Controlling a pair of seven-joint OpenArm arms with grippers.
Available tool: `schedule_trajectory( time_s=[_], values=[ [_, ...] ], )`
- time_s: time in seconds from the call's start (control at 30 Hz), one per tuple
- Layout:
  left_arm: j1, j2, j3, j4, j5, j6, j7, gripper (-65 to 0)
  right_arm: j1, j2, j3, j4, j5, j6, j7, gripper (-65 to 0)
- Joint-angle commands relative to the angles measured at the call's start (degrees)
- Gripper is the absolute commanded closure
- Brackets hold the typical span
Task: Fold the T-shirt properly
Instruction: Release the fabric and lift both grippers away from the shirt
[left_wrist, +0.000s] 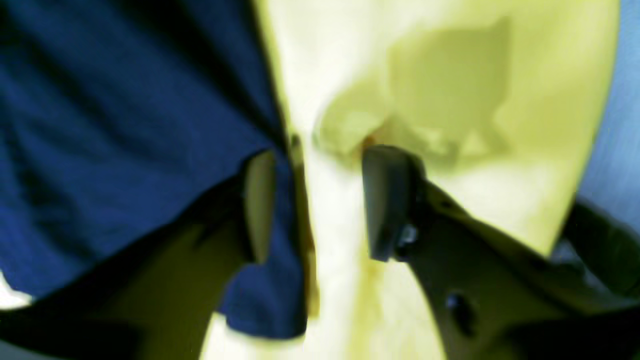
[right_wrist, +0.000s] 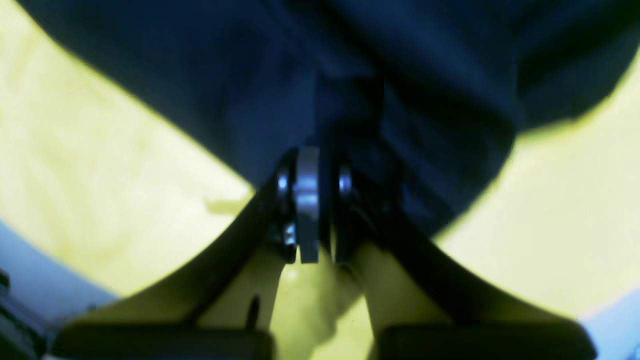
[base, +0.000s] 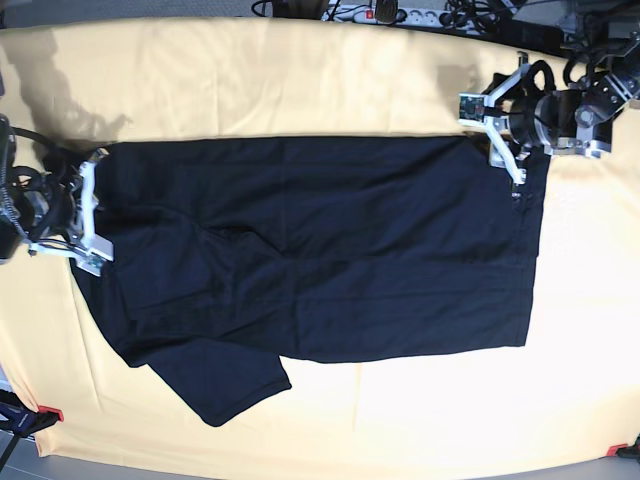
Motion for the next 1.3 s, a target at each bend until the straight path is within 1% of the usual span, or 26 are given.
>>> schedule_trajectory(
  time_s=[0.0,0.1,0.17,0.2,0.27,0.4,0.47,0.53,0.6,0.67,0.73,0.83,0.87,0.93,1.03,1.13,1.27],
  values=[
    [0.0,-1.8,-0.5,1.1,-0.2,-0.1,-0.2,-33.2,0.7,3.2,0.7,0.9,0.6,0.0,0.0,-6.0],
    [0.1,-3.0,-0.5,1.0,2.2,-0.1,-0.2,-33.2,0.7,7.7,0.9,0.9,1.4,0.2,0.0,-6.0],
    [0.3,-3.1,-0.5,1.0,4.9,-0.1,-0.2,-33.2,0.9,9.3,2.3,0.9,1.5,0.5,0.0,-6.0],
    [0.4,-3.1,-0.5,1.0,5.5,-0.1,-0.2,-33.2,0.9,9.5,3.3,0.9,1.6,0.4,0.0,-6.0],
    [0.7,-3.1,-0.5,1.0,6.6,0.2,-0.2,-33.2,0.7,9.2,6.1,0.9,1.6,0.4,-0.1,-6.0],
    [2.7,-3.1,-0.5,1.0,9.3,2.4,-0.2,-33.2,0.7,8.3,13.7,0.9,2.7,0.5,-1.3,-6.3],
    [3.6,-3.1,-0.5,1.0,11.3,5.0,-0.2,-33.2,0.7,7.5,18.3,0.9,4.8,1.1,-1.5,-10.8],
    [4.1,-3.1,-0.5,0.9,13.6,8.1,-0.2,-33.3,0.3,6.7,22.5,0.9,6.4,1.6,-1.5,-18.3],
    [4.2,-3.1,-0.5,0.9,13.8,9.5,-0.1,-35.7,-1.4,6.8,25.9,0.9,7.9,2.3,-1.5,-23.6],
    [4.2,-3.1,-0.5,0.6,14.6,10.3,0.0,-37.7,-4.3,6.7,28.7,0.8,8.8,2.3,-1.5,-24.3],
    [4.2,-3.1,-0.5,0.0,16.0,10.4,0.0,-37.7,-8.0,6.7,30.8,0.8,8.9,2.3,-1.5,-24.2],
    [4.2,-3.1,-0.5,-1.5,18.1,10.4,-0.2,-37.7,-13.4,5.0,33.7,0.8,8.7,2.3,-1.5,-24.2],
    [4.2,-3.1,-0.5,-2.1,19.4,11.0,-0.3,-37.7,-14.9,4.1,34.9,0.8,8.7,2.4,-1.5,-24.2],
    [4.2,-3.1,-0.5,-3.4,21.0,13.3,-0.6,-37.7,-17.2,1.8,37.5,0.8,8.9,2.7,-1.5,-24.2],
    [4.2,-3.1,-0.5,-5.4,21.9,14.6,-4.2,-37.7,-19.4,-1.3,41.3,0.8,10.4,4.2,-1.5,-24.2],
    [4.0,-3.1,-0.5,-7.9,25.0,17.1,-8.2,-37.7,-20.2,-3.8,44.5,0.8,11.9,4.5,-1.5,-24.2],
    [3.6,-3.1,-0.6,-9.7,26.8,19.5,-11.2,-37.7,-20.2,-5.3,46.2,0.8,11.9,4.6,-1.5,-24.2]
  ],
)
